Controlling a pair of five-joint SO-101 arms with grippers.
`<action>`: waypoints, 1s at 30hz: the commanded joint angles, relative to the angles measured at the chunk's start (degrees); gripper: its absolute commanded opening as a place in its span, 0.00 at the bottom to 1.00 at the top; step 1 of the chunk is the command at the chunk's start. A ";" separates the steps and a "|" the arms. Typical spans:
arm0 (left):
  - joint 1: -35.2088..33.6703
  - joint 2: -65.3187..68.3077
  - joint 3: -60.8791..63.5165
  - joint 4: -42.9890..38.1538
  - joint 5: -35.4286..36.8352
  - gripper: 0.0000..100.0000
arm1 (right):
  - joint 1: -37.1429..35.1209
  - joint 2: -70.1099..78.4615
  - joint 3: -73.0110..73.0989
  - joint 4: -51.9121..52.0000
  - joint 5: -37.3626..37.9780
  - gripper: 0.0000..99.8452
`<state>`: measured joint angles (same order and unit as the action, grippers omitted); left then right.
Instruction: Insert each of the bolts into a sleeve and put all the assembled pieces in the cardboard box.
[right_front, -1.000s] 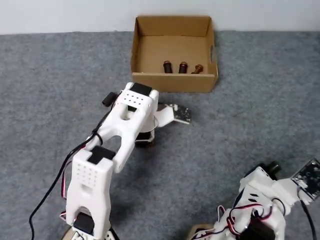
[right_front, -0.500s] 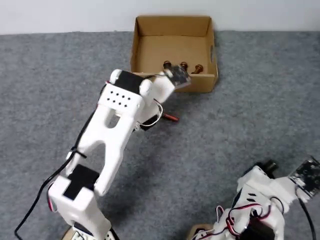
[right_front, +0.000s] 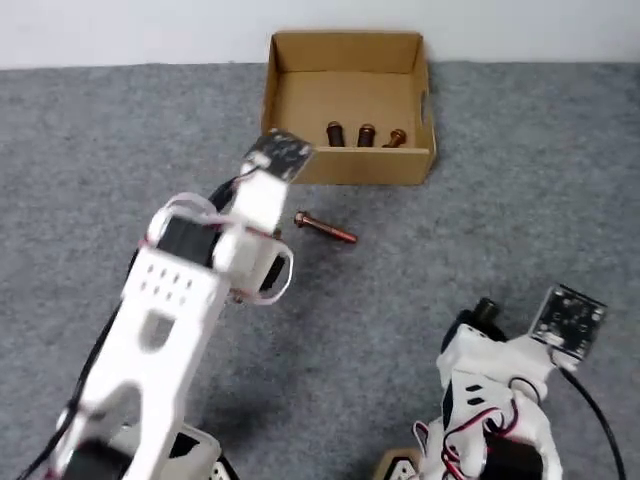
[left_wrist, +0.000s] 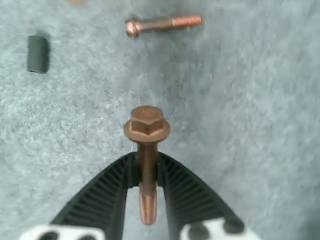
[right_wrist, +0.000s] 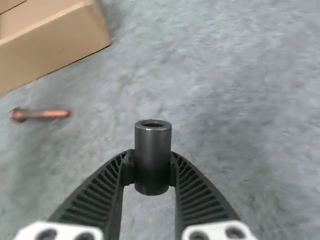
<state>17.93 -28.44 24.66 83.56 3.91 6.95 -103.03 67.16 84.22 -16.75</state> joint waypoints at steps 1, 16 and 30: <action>-0.18 -14.24 9.10 -6.15 6.07 0.00 | -2.42 -0.22 -0.35 -0.57 0.79 0.01; -0.18 -49.49 26.15 -15.47 22.95 0.00 | -21.32 0.22 -0.35 -0.84 0.88 0.01; 0.44 -76.40 42.15 -27.52 24.97 0.00 | -37.14 0.31 -0.09 -3.30 7.03 0.01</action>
<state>17.85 -100.70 66.77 57.98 28.35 -27.87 -103.03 67.34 83.25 -13.58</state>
